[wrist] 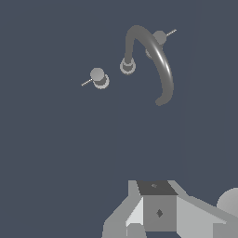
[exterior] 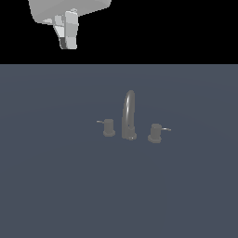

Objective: Turn on the faucet by rotating a designated handle.

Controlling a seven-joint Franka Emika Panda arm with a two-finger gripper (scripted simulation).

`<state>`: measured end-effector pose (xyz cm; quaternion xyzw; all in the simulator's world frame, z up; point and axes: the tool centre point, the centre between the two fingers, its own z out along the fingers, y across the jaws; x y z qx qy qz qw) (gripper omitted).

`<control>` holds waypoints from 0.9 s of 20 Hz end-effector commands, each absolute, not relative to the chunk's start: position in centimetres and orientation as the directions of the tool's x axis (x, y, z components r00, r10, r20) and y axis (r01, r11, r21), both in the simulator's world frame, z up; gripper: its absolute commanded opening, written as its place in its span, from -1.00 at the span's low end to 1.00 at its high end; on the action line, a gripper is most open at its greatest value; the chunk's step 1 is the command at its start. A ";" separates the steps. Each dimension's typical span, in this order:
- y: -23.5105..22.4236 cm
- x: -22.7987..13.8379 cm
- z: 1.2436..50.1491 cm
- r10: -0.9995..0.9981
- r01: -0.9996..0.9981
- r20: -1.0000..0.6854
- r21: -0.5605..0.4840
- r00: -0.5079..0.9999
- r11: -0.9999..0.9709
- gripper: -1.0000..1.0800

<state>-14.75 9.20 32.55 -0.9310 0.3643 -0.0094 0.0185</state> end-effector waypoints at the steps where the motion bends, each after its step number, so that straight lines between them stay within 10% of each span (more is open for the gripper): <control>1: 9.7 -13.7 31.2 -0.717 -0.716 0.002 -0.042 0.698 -0.697 -1.00; 18: 11.4 -6.5 23.3 -0.897 -0.897 -0.008 -0.033 0.442 -0.441 -1.00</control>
